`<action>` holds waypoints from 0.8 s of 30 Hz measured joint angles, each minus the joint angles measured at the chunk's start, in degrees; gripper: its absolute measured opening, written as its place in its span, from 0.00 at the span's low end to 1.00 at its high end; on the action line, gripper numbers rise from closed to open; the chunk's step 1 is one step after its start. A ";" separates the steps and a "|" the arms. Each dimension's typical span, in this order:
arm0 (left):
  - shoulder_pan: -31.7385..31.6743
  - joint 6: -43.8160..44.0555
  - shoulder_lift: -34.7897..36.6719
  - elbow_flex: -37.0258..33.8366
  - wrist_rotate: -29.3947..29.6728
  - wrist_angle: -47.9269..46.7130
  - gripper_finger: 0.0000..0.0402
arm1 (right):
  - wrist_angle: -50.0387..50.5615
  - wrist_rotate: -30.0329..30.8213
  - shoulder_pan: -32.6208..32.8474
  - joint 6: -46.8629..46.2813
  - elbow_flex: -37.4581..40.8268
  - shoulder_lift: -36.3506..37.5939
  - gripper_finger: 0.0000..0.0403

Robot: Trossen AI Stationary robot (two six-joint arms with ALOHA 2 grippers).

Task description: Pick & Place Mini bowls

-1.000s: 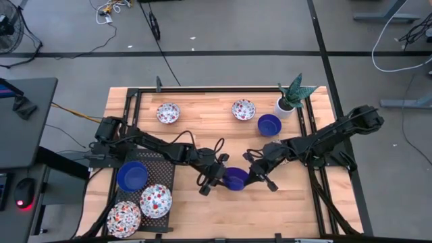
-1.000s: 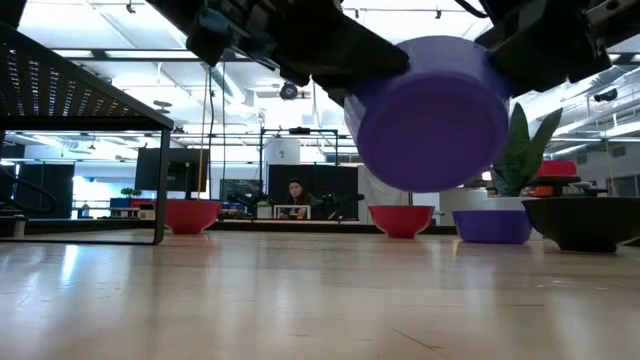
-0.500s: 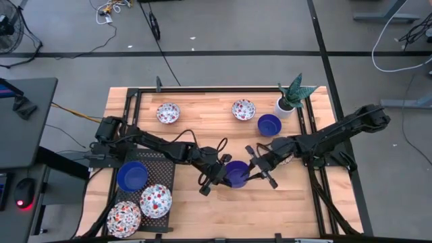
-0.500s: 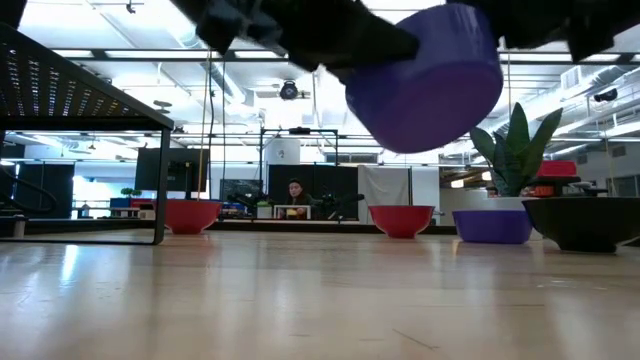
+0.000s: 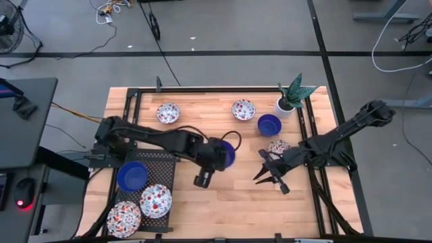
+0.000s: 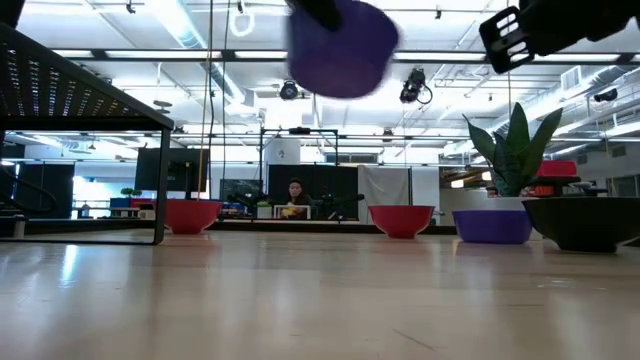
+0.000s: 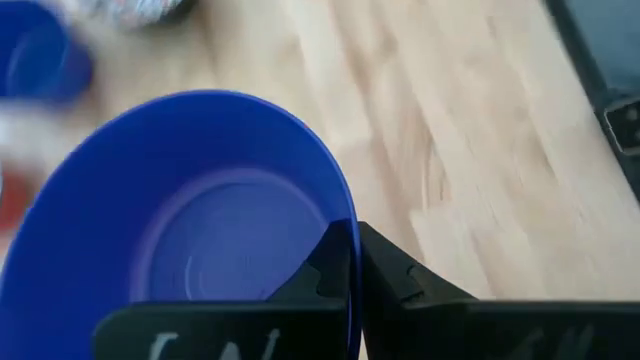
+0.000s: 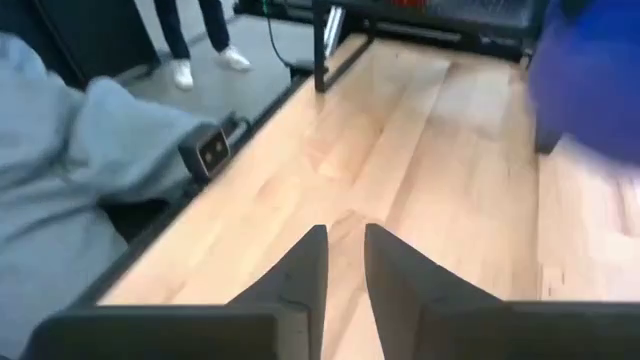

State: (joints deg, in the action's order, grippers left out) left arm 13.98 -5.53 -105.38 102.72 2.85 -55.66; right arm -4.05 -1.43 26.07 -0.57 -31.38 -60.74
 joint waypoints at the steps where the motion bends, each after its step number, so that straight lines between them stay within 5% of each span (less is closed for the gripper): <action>1: 0.60 2.69 0.00 2.40 1.32 -4.68 0.01 | 0.03 0.75 0.44 0.41 0.02 -0.14 0.16; 9: 8.18 28.25 0.07 15.98 7.33 -33.93 0.01 | -3.32 3.14 1.21 3.54 0.05 -2.08 0.11; 15: 15.32 42.64 2.81 16.38 10.78 -34.33 0.01 | -5.40 3.14 1.17 5.57 0.05 -2.89 0.10; 24: 25.95 64.49 13.35 4.57 15.85 -34.25 0.01 | -7.08 3.12 1.15 6.66 0.05 -3.39 0.10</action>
State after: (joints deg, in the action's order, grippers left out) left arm 39.93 58.96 -92.04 107.29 18.70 -89.91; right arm -11.13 1.69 27.22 6.10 -31.33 -64.13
